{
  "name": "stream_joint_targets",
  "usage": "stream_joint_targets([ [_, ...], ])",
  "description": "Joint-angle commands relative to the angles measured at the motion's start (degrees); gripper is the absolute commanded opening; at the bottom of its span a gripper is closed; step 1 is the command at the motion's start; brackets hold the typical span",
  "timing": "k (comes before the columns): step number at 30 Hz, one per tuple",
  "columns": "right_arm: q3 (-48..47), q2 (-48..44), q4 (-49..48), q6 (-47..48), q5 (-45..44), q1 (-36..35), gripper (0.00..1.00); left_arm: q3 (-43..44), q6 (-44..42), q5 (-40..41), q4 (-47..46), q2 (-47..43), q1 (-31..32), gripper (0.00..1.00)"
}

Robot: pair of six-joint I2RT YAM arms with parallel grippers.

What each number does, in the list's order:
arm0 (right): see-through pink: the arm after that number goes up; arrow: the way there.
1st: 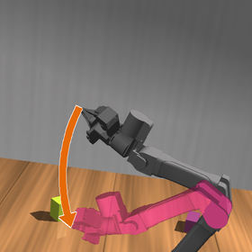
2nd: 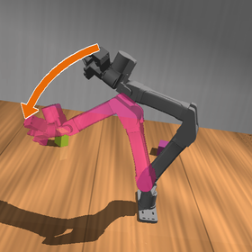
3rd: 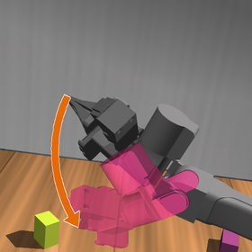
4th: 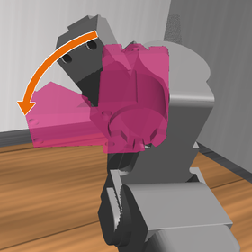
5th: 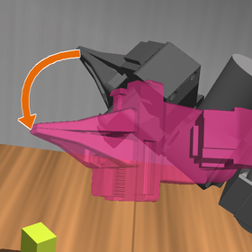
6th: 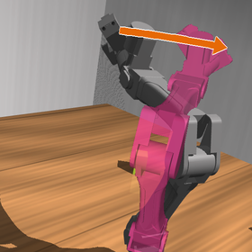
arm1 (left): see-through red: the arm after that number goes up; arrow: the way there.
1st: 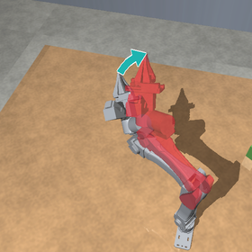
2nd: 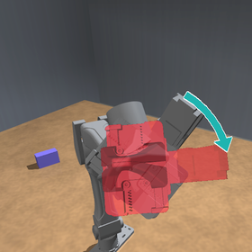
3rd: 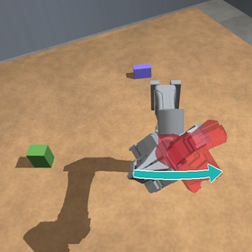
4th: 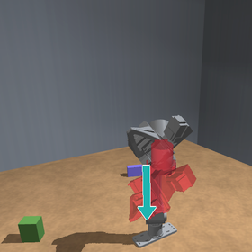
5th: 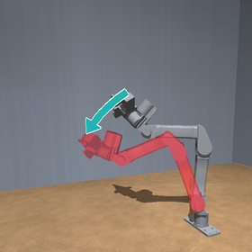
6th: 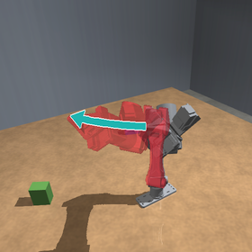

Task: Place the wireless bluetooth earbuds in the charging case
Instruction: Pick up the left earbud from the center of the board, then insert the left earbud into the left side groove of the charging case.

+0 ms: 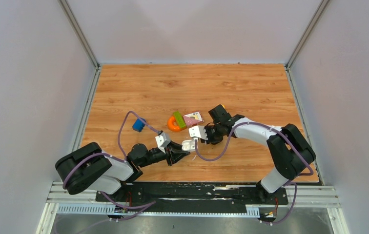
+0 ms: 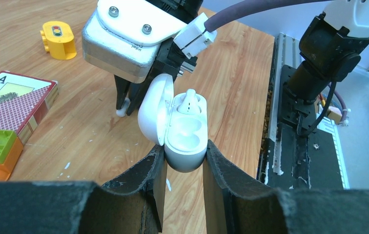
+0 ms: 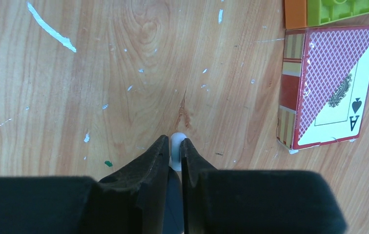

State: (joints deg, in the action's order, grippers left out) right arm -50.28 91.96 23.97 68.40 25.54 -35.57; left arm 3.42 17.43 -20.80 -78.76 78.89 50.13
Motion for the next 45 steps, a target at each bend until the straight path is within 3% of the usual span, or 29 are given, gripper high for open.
stream_joint_targets([
  [1, -2.4, 1.1, -0.5, -2.1, -1.6, -0.2, 0.12, 0.2, -1.3, -1.2, -3.8, -1.8, 0.2, 0.01],
  [7, -5.4, -3.0, 2.3, -5.8, -4.2, 0.0, 0.05, 0.3, -1.4, -1.3, -3.3, -1.7, 0.2, 0.01],
  [15, -8.0, -9.9, 7.3, -7.2, -1.6, 3.3, 0.04, 0.6, -0.9, -2.3, -4.0, -1.0, 0.2, 0.01],
  [20, -11.3, -11.4, 11.7, -9.5, 5.7, 8.2, 0.04, 0.6, -0.7, -2.4, -3.9, -1.0, 0.2, 0.01],
  [25, -15.4, -16.1, 17.6, -13.0, 14.9, 8.5, 0.05, 0.7, -0.2, -2.6, -4.7, -0.1, 0.2, 0.01],
  [37, -15.7, -23.1, 13.4, -30.1, 31.7, 4.9, 0.06, 1.4, 0.8, -4.0, -7.8, 3.3, 0.2, 0.01],
  [45, -17.0, -19.5, 14.5, -29.7, 30.0, -1.5, 0.06, 2.0, 0.8, -5.1, -8.6, 5.3, 0.2, 0.01],
])
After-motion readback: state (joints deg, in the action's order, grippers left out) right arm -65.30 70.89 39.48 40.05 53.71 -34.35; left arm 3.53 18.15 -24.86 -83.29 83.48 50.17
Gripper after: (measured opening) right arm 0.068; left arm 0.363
